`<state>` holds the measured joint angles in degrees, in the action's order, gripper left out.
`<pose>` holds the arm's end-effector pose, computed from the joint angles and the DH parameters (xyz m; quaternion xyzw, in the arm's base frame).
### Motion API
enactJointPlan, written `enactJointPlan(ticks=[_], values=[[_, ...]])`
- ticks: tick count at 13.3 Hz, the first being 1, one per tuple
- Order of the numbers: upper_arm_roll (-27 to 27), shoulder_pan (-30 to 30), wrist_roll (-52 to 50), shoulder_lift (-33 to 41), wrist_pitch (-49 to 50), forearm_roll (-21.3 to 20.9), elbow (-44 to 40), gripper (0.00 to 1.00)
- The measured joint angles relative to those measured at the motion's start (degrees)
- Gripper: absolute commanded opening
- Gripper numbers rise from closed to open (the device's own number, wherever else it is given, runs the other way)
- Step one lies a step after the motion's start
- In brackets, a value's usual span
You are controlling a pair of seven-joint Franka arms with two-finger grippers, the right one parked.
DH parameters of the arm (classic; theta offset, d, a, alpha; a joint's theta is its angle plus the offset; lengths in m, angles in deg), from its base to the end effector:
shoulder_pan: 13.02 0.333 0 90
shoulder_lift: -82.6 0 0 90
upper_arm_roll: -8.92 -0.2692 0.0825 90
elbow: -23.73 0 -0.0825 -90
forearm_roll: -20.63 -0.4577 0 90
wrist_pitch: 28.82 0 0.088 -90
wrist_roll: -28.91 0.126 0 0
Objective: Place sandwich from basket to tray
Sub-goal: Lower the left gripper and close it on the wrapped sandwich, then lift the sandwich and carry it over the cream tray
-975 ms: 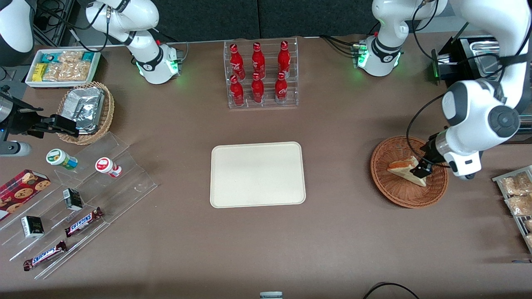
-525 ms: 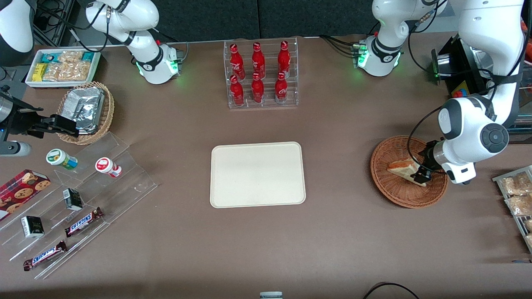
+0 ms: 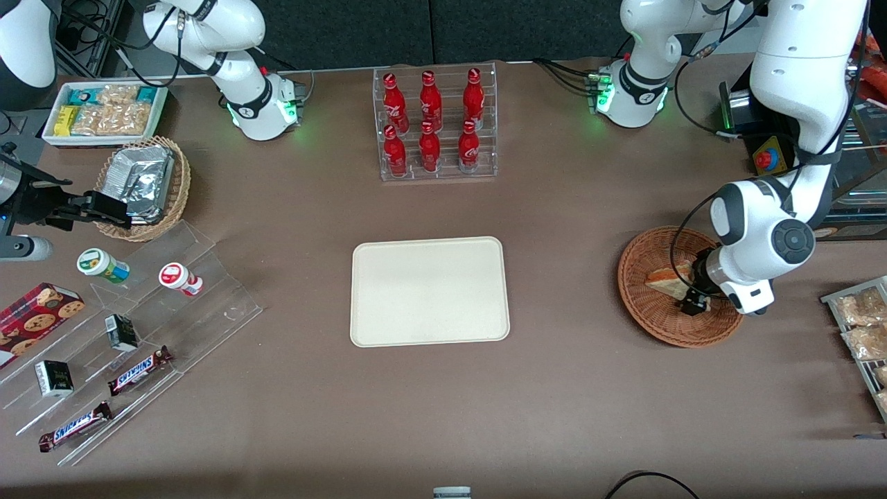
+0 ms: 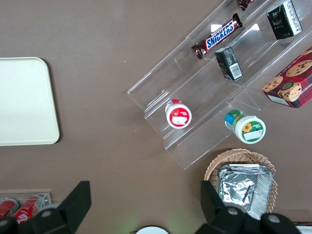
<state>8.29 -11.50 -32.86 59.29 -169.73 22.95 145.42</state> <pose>0.5908 0.0223 0.0880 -0.8394 -0.5423 0.0359 0.0090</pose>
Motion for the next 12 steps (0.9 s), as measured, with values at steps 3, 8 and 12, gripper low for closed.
enactJointPlan(ticks=[3,8,12], values=[[0.17,-1.17,0.22,0.74,0.36,-0.02,-1.08,0.0],[1.04,-3.64,5.37,4.53,19.28,-0.04,-12.24,0.0],[5.06,-7.36,6.66,5.3,32.9,-0.04,-26.26,0.0]])
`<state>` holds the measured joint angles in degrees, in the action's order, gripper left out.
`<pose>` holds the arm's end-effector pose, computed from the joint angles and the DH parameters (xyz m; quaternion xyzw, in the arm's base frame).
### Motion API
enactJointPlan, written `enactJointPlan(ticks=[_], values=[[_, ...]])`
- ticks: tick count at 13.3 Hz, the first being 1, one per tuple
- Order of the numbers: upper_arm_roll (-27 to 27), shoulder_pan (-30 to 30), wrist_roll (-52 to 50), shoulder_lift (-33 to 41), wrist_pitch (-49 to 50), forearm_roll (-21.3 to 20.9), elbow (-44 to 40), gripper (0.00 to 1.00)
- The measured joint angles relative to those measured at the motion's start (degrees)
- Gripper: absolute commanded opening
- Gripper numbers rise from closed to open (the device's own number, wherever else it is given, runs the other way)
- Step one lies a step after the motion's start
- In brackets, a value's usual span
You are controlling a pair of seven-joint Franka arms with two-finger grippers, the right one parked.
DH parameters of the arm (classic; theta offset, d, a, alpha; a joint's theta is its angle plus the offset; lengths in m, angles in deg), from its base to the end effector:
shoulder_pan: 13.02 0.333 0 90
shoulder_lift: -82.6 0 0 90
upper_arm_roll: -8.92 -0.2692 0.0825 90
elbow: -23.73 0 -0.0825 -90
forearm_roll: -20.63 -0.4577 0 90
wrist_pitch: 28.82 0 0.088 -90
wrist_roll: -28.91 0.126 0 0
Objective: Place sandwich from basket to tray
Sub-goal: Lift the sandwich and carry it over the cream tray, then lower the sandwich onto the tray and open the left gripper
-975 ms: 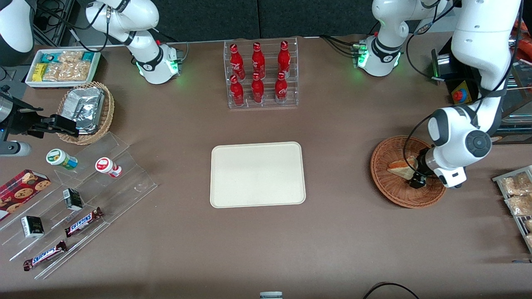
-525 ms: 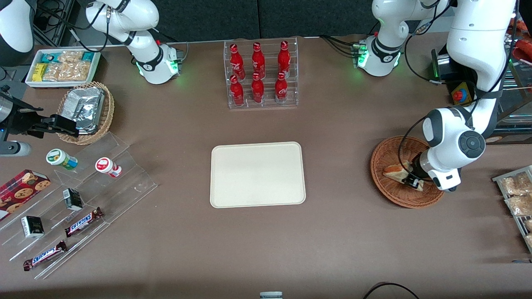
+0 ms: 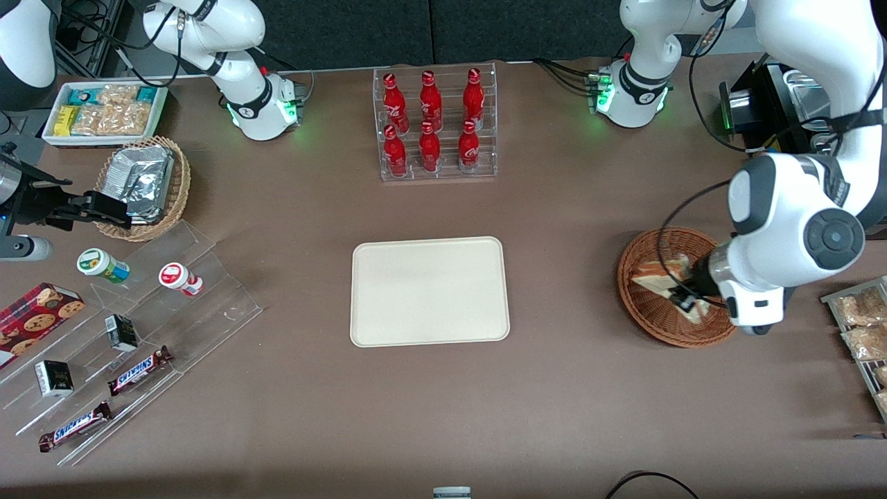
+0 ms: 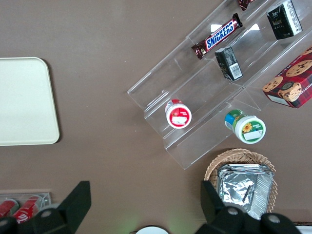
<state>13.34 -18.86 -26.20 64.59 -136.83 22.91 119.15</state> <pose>0.6789 -0.1242 0.3242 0.9197 0.3886 -0.0560 0.0004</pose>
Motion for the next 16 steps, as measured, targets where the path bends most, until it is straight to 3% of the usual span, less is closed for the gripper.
enactJointPlan(ticks=[4,8,11,13,16], values=[[0.9,-11.15,-0.03,-2.1,0.08,0.03,-3.63,0.0],[0.9,-22.13,-0.11,-10.92,-1.37,0.01,-11.35,0.0],[0.83,-26.68,0.15,-18.47,-7.62,-1.13,-17.11,0.0],[0.84,-29.21,1.66,-21.76,-11.11,-4.26,-18.11,0.0],[0.81,-31.89,6.5,-25.49,-12.0,-5.49,-18.42,0.0]])
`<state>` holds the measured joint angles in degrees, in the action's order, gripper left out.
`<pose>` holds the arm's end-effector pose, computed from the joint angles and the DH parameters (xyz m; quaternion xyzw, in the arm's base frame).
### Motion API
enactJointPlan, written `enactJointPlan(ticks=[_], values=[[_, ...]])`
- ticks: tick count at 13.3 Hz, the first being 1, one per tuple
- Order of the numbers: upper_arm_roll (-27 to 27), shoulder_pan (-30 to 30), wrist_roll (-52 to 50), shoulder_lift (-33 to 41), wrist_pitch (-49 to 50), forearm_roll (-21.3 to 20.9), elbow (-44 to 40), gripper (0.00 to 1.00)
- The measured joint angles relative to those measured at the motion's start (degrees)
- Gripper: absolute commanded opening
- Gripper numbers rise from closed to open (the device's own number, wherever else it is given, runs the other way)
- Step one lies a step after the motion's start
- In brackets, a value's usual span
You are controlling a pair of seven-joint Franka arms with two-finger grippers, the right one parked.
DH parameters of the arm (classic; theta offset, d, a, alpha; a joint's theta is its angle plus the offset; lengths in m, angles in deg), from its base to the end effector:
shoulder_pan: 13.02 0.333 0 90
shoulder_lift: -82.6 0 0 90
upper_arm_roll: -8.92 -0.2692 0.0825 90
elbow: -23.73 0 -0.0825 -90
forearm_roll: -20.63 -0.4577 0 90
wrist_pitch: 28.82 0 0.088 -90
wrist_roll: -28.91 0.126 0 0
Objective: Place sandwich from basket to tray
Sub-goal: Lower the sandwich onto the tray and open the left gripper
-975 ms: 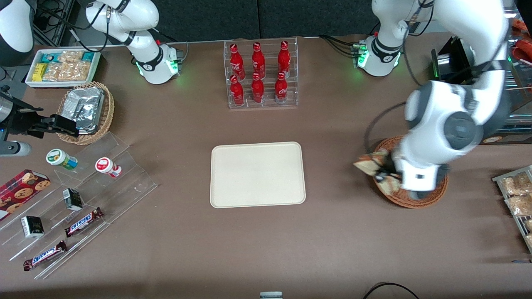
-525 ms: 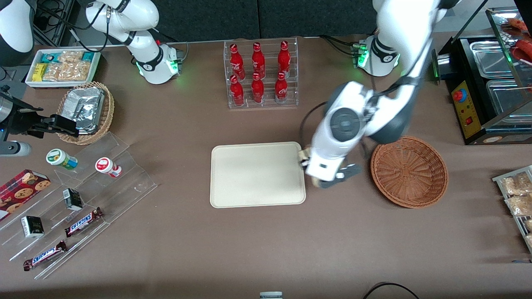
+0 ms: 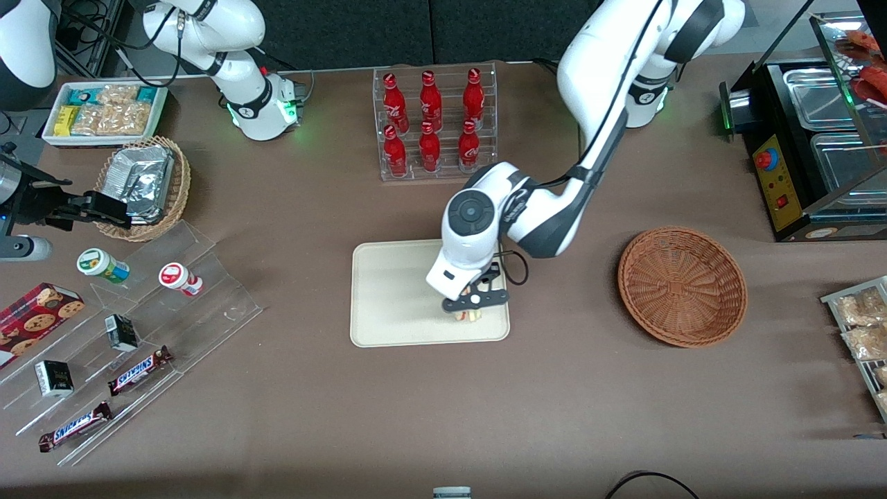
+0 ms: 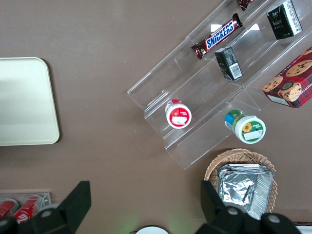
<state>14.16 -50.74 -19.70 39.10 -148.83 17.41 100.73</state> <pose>0.5717 -0.5138 0.1853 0.9988 0.0476 -0.0070 0.0031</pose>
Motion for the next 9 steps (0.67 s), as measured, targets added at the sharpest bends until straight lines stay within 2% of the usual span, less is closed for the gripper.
enactJointPlan(ticks=[5,6,7,8,9], values=[[0.84,-1.35,1.6,-4.91,-3.23,-0.01,-0.25,0.0],[1.25,-1.4,1.6,-5.49,-3.63,-0.01,-0.76,0.2],[1.44,-1.47,1.6,-6.22,-3.92,-0.01,-1.32,0.51],[1.5,-1.48,1.61,-6.99,-4.35,-0.01,-1.8,0.86],[1.49,-1.47,1.61,-7.63,-4.83,-0.01,-2.24,1.0]])
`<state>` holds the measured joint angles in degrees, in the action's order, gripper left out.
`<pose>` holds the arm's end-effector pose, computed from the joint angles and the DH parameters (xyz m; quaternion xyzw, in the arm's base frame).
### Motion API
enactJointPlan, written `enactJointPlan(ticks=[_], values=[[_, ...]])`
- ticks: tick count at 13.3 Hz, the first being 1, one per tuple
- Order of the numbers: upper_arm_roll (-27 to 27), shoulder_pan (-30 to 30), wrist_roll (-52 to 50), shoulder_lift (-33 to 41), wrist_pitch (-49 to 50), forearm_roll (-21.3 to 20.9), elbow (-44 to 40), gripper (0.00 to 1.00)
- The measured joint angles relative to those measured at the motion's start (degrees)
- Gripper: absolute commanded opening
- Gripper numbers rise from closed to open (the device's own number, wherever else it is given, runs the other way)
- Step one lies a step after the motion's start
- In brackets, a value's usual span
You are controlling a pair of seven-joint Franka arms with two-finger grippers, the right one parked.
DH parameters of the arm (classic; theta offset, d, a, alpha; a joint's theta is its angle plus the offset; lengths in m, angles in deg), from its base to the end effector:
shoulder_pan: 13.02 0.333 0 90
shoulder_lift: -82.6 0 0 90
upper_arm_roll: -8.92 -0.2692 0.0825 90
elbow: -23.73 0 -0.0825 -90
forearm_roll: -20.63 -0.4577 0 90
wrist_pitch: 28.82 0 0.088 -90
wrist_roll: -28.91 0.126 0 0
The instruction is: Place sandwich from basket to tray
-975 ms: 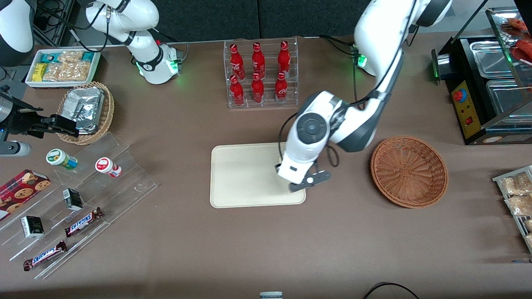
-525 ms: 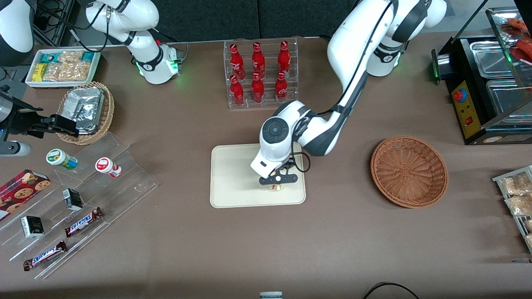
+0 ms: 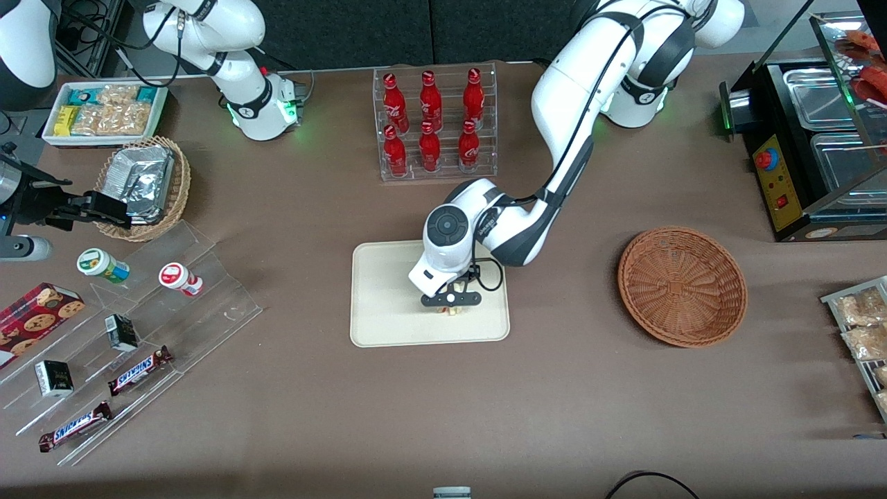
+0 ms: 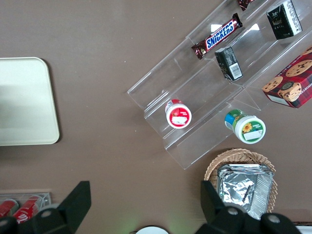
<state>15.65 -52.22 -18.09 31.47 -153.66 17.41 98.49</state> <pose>0.5451 -0.5399 0.1119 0.9996 0.0146 -0.0209 0.0112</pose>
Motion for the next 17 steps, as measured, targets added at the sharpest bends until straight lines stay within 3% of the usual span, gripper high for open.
enactJointPlan(ticks=[5,8,13,17], values=[[0.1,-0.41,0.0,-0.25,0.23,-0.05,-1.26,1.0],[-0.06,-0.26,0.0,3.11,5.22,-0.07,-3.33,1.0],[-0.7,2.95,4.54,14.7,18.37,-0.12,-2.08,1.0],[-0.78,9.86,14.55,27.9,21.79,1.04,9.43,1.0]])
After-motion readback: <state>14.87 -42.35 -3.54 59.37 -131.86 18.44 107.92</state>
